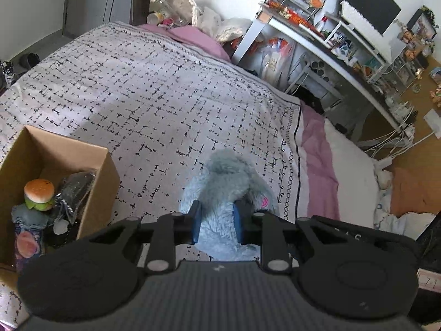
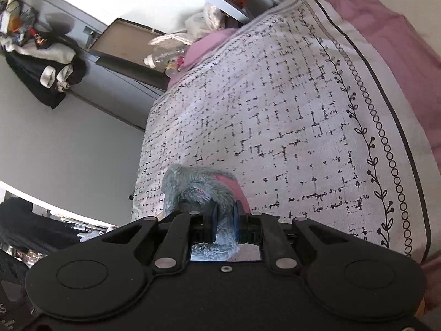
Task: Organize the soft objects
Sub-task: 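Lift and carry the blue plush over the box with both grippers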
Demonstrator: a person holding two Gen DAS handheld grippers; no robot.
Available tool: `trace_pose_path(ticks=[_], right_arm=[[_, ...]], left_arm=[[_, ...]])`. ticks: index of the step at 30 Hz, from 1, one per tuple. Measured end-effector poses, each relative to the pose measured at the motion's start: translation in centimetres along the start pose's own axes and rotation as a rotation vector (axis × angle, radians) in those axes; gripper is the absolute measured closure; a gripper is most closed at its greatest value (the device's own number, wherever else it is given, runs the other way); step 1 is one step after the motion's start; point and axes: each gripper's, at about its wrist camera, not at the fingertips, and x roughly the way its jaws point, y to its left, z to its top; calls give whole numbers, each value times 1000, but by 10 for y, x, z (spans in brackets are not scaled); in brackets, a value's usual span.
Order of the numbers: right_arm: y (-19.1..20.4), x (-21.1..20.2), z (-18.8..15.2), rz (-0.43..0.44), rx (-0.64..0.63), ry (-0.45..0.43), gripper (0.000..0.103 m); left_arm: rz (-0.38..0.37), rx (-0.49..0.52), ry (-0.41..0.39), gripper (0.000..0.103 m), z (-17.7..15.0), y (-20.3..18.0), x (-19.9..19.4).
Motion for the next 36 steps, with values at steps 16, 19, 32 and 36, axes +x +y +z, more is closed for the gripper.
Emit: trace_pose_path(ticks=[16,19,32,36], right_arm=[[59,-3,-41,18,-71,17,91],[73,2,-50,18,-91,27,91],[118,24,-82,-25,-161,56,91],[126,35,-91,-55,-168,60,91]], left_arm=[[-18,-68,-60,80,-2,55,-58],[-14,-79,-72,80,-1,68,-67],[-20,-146,-89,80,-2,127,-82],[-29,-162,-81,80,-3,144,-80]])
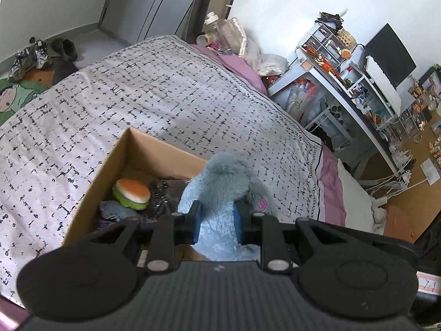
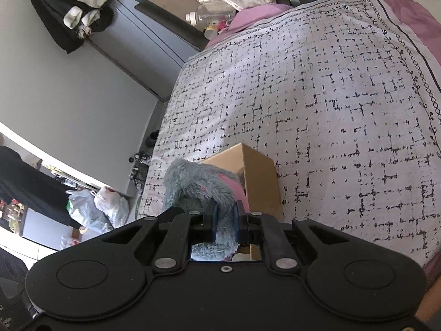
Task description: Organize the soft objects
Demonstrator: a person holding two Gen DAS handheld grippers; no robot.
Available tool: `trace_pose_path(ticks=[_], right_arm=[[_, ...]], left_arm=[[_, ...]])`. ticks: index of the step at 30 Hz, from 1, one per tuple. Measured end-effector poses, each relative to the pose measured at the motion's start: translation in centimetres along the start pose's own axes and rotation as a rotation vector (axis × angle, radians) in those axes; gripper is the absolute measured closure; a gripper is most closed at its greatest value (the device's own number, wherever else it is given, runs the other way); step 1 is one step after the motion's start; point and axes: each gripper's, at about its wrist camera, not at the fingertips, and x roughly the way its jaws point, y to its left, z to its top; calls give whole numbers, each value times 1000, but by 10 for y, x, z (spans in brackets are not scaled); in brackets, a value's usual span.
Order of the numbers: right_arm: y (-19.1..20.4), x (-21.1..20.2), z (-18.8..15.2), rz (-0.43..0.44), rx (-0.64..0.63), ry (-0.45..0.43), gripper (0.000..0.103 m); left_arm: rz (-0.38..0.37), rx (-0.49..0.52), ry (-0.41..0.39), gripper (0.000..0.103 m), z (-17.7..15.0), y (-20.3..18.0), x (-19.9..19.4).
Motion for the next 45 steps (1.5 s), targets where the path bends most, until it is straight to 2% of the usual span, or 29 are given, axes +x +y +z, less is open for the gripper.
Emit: trace_pose_path(ticks=[16,22,24,26,28,30,33,38,45], right_arm=[[25,45,-25,-109,-13,49,91],[21,53,-30,-139,4,72,85],[20,51,-31,-146,3,72,80],[19,45,-31,-148,0,62,66],[17,37,-30,-153,0,45,58],[16,30,-28,-154,-8,33,55],[14,20,-27,-148,-15,28,45],[11,-3,-27,-156,-58,-20,21],[3,-37,-25,-162,-105,-83,0]], left_arm=[[3,-57,68,80,4,58,26],[17,-73,131,79,-1,71,49],[18,-77,150,76,-3,73,54],[31,-69,149,75,-3,73,53],[47,-57,158,69,-3,71,51],[65,-52,160,65,-2,69,47],[81,-39,124,52,0,63,35],[102,-25,64,33,2,51,13],[148,46,9,30,-6,28,-14]])
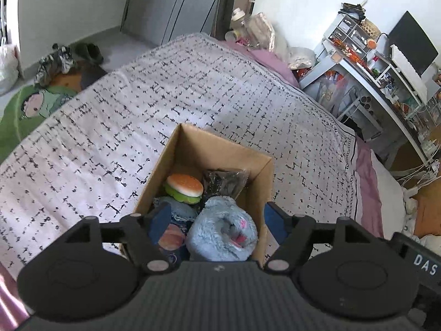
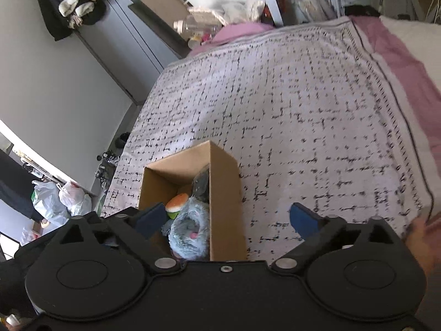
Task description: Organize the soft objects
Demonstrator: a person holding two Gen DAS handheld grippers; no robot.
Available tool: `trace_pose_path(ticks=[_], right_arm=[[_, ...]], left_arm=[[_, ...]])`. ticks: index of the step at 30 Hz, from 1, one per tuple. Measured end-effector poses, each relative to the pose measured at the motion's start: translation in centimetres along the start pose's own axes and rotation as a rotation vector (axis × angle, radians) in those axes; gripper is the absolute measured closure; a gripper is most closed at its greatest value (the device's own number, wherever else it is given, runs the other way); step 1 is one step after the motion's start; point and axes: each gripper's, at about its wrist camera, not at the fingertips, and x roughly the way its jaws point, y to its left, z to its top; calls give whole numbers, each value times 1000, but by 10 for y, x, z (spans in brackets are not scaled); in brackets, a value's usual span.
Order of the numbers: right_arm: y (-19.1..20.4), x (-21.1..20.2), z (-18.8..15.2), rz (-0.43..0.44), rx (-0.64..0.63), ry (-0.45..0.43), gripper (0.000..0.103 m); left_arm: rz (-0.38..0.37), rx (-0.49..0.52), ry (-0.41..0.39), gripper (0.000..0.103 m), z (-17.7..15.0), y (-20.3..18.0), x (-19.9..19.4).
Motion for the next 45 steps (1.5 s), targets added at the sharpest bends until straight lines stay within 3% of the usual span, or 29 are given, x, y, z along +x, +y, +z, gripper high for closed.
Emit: trace_pose_path(ticks=[2,6,16,27,45], right_arm=[[-3,-8,0,-17,-17,-15,0],[-11,-23,-1,-31,-50,-24,0],[-27,-68,-11,-43,-119,-58,0],[-37,-108,-21,-54,-168,-89,0],[-57,-149,-41,-24,-203,-124,0]], left_arm=[[13,21,-2,24,-2,-6,-8],[18,65,-35,23,-10,-18,-28],[58,150,-39,0,-30,-44,-64],[103,210,-70,0,-51,-65,-100],[109,276,-111,0,-88,-88,-138]])
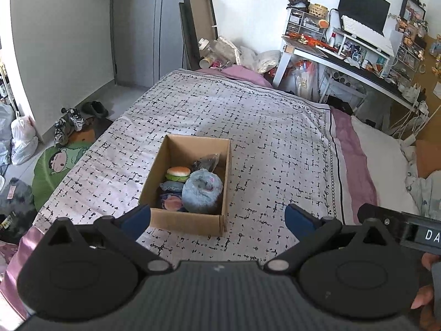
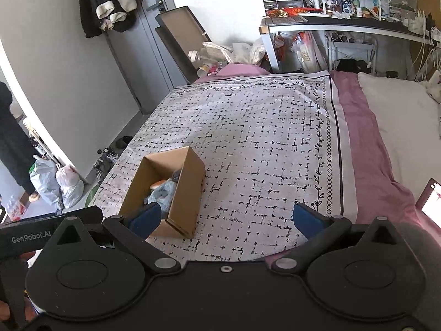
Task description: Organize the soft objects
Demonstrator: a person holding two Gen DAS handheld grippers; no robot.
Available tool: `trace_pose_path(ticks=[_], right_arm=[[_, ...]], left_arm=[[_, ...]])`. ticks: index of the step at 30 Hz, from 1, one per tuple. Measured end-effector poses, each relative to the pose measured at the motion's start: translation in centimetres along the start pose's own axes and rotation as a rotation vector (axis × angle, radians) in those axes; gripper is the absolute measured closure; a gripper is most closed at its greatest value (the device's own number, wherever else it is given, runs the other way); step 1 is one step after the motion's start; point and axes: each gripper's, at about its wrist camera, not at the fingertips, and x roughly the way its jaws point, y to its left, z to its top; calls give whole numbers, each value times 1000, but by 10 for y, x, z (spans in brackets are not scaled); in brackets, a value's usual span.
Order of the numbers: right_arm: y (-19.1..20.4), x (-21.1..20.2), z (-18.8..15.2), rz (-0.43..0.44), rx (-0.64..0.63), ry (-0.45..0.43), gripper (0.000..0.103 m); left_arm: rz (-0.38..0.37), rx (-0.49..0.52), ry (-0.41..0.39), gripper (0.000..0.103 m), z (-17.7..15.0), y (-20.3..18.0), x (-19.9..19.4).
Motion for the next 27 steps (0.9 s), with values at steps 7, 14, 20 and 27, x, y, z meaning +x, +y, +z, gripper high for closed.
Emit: trace_pose_path(ticks=[7,14,20,27], right_arm=[[-3,-6,-8,5,-26,9,0],[-7,-8,-16,-2,-53,4,0],[-7,-11,-21,-5,-84,7,0],[-5,-13,-20,-17,-101,-13,0]], left_arm=[[18,11,-2,0,-9,-5,-6],[38,32,1,0,-20,-9,-8],[49,38,-1,0,-25,-9,-10],[36,36,-6,0,-28,-10,-11]])
